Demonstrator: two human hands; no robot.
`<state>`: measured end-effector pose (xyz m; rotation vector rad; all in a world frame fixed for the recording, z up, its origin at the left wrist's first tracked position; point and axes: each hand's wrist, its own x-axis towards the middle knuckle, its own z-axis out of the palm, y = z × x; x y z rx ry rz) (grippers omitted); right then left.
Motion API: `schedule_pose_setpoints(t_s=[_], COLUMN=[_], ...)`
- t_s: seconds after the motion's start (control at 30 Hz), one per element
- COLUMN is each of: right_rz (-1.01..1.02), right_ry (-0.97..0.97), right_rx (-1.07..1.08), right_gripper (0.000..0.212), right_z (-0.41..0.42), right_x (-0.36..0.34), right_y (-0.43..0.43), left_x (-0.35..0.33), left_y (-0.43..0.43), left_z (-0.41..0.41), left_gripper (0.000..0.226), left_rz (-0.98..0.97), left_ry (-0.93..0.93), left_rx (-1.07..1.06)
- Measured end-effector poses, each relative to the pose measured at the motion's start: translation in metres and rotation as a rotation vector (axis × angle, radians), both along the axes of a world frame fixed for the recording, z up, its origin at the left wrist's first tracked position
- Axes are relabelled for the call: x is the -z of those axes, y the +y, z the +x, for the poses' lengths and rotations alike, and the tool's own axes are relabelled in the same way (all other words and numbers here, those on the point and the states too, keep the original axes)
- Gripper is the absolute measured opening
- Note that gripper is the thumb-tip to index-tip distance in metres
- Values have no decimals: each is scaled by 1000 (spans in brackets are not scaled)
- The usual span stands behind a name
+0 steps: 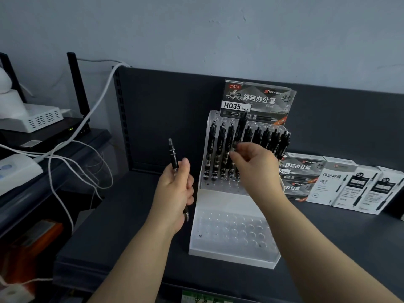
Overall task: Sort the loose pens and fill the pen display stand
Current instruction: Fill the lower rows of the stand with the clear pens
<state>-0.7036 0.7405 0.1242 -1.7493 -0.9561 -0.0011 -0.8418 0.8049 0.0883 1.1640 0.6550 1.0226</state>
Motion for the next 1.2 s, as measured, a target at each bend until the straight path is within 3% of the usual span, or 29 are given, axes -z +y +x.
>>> schedule_pose_setpoints(t_s=[0.23,0.6,0.83,0.9,0.97,1.07,1.2], right_rz=[-34,-363,-402,-315,-188,-204,-180], right_ry=[-61,-294,-323,-336,-295,-113,-38], right_rx=[28,13,21,39,-19,-237,-221], right_gripper=[28,22,25,23,23,21,9], right_z=[2,2,4,-1,-12,-31,-33], right_x=[6,15,19,17,13,11,20], right_y=[10,14,13,4,-9,-23,-23], left_x=[-3,0,1,0,-1,-3,-2], left_y=[1,0,0,0,-1,-3,-6], left_z=[0,-2,2,4,7,12,24], left_gripper=[23,10,11,12,13,13,11], left_rz=[-94,99,115,94,90,118,188], left_ry=[-74,-19,-35,-53,-81,-91,-8], left_rx=[11,-54,-39,-26,2,56,28])
